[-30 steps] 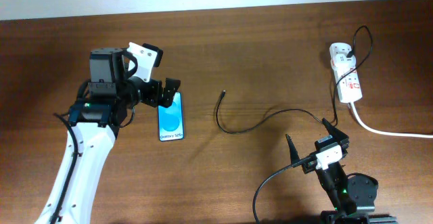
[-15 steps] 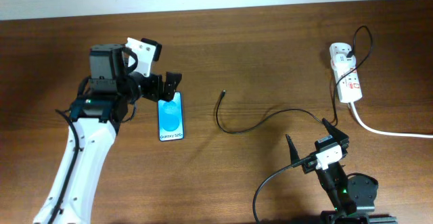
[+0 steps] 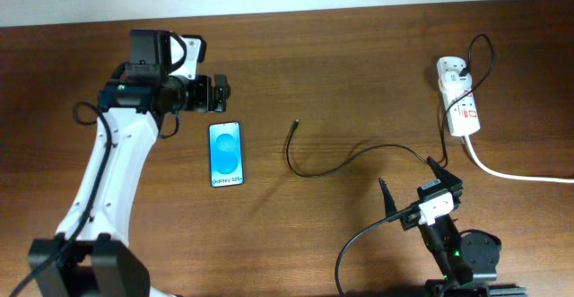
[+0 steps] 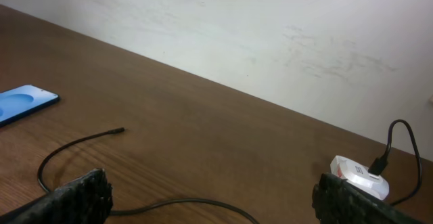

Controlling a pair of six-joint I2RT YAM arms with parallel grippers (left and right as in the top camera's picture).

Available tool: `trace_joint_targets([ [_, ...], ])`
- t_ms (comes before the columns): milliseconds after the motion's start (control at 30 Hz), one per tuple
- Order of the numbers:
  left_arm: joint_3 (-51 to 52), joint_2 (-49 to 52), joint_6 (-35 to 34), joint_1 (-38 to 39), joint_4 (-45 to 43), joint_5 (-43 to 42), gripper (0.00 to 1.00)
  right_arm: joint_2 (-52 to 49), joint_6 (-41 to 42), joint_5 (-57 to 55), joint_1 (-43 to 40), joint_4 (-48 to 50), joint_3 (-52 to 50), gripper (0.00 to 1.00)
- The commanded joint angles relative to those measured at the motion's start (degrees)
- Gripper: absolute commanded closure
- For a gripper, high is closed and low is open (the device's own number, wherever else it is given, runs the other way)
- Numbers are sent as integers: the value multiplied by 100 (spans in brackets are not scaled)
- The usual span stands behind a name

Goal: Plug charger to phone and switch on socket
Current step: 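Lower the left gripper onto the phone's top edge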

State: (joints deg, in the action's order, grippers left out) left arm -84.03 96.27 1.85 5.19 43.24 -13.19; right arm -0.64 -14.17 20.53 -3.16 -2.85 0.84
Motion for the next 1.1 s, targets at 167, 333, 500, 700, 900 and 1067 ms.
trace_joint_targets([
  [167,-98,651,-422,426,173,901,1,44,-17,-24,52,9,-52,1],
  [333,-98,973,-723,592,245,1222,1,44,-17,-24,52,9,-52,1],
  [500,-98,1392,-1436,597,446,1318,1,44,-20,-24,52,9,-52,1],
  [700,-98,1943,-1467,667,688,1300,1,44,-17,-24,52,9,-52,1],
  [900,-96,2142,-1467,743,859,1303,1,44,-17,-24,52,9,-52,1],
  [1067,-87,2144,-1596,817,866,1303,1,44,-17,-24,52,9,-52,1],
])
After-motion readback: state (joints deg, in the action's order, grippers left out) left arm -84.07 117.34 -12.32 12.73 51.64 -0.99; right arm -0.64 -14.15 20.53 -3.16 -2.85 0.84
